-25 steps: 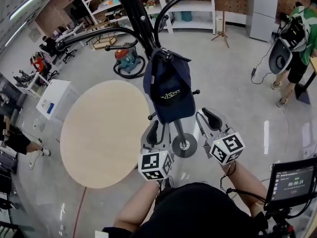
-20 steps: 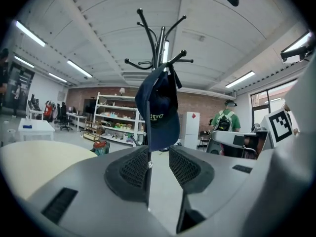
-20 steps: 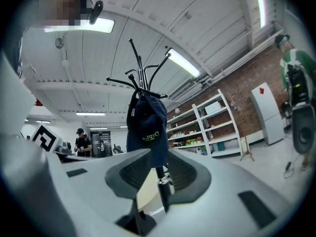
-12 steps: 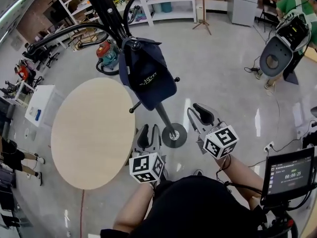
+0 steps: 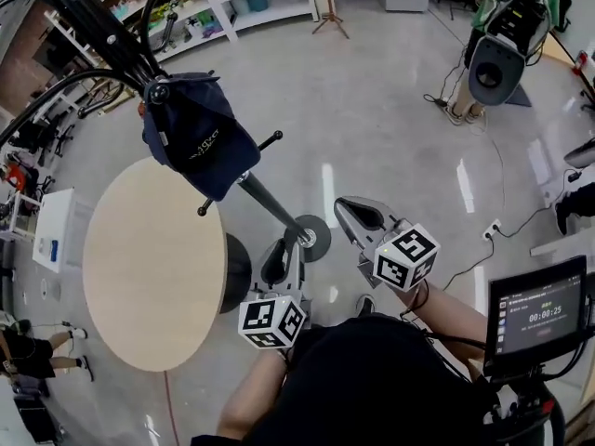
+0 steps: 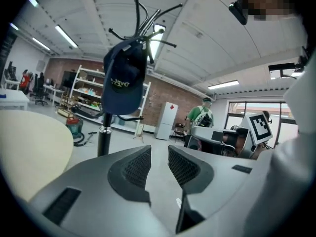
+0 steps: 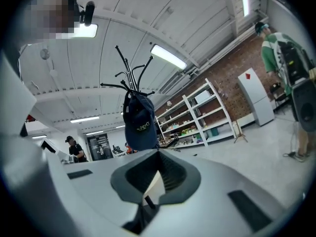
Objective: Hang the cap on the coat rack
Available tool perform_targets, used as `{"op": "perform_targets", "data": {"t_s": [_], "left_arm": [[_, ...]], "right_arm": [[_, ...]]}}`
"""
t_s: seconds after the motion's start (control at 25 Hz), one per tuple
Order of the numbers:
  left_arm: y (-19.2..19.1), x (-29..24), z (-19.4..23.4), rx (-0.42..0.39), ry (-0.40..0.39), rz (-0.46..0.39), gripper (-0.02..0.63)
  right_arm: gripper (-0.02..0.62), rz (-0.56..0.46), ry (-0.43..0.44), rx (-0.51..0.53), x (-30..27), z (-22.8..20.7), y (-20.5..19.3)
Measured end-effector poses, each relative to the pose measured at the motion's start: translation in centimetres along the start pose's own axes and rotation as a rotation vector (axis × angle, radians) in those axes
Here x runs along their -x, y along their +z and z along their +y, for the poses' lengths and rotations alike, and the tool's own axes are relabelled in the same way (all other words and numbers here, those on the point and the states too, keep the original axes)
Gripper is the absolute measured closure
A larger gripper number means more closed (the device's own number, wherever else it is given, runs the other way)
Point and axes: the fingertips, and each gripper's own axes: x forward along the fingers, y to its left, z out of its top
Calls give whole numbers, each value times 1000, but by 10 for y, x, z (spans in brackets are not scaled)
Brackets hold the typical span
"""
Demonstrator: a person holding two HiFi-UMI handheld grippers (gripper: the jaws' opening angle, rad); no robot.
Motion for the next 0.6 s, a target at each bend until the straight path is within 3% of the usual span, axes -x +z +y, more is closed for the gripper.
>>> {"op": "perform_targets", "data": {"t_s": [0.28, 0.4, 0.6], "left_arm": [[-6, -10, -24, 3, -126, 21, 491], [-12, -14, -27, 13, -150, 35, 600], [-24, -22, -33, 4, -179, 78, 600]], "right_arm": [[592, 2, -42, -44, 19, -5, -8], [592, 5, -50, -39, 22, -5, -11], [592, 22, -71, -5, 30, -7, -20]]}}
